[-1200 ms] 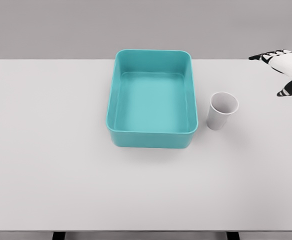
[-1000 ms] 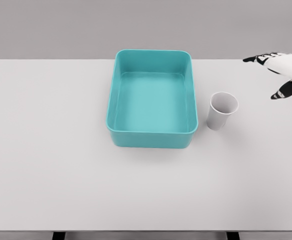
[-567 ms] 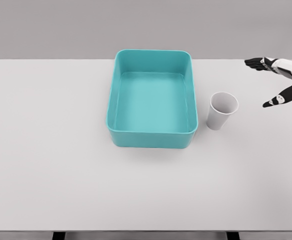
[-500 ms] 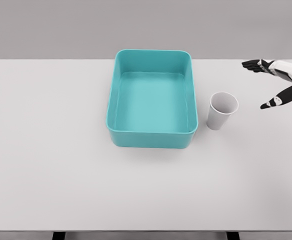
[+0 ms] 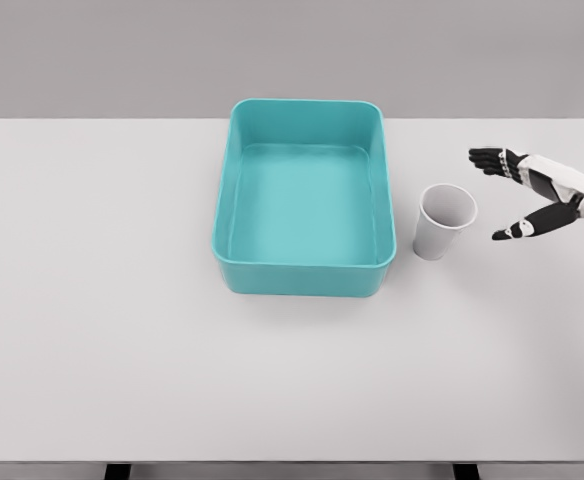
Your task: Put the paper cup into the basket with your right arm
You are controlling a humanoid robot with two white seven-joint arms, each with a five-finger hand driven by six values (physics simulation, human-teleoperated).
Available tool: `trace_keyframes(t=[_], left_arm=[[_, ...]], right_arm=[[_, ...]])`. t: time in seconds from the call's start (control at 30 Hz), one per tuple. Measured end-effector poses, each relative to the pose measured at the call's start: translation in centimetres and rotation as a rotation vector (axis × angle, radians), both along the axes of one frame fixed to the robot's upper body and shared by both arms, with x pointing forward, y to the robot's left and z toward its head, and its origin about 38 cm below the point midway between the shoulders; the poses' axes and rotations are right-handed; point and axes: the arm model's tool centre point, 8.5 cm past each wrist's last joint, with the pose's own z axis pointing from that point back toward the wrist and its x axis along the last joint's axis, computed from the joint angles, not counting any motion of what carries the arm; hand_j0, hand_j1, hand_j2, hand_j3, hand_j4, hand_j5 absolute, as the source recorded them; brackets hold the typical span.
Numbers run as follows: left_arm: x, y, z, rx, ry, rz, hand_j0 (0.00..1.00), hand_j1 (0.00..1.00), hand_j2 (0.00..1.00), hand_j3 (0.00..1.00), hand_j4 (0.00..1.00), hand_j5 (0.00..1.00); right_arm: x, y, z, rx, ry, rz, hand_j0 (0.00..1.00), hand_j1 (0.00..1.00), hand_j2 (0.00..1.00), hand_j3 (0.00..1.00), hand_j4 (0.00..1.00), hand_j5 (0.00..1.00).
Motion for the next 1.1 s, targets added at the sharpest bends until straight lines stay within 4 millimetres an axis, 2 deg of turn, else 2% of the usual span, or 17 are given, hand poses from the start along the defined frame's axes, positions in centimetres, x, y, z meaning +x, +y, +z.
trace_keyframes(t=[0.33, 1.1], left_arm=[[0.0, 0.0, 0.0, 0.000, 0.000, 0.000, 1.00, 1.00, 1.00, 1.00, 1.00, 1.00], [0.0, 0.0, 0.0, 0.000, 0.000, 0.000, 1.00, 1.00, 1.00, 1.00, 1.00, 1.00]], right_arm=[[-0.2, 0.2, -0.9, 0.018, 0.006, 0.000, 1.00, 1.00, 1.00, 1.00, 1.00, 1.00], [0.6, 3.5, -2.7, 0.067, 0.023, 0.033, 1.00, 1.00, 1.00, 1.00, 1.00, 1.00]])
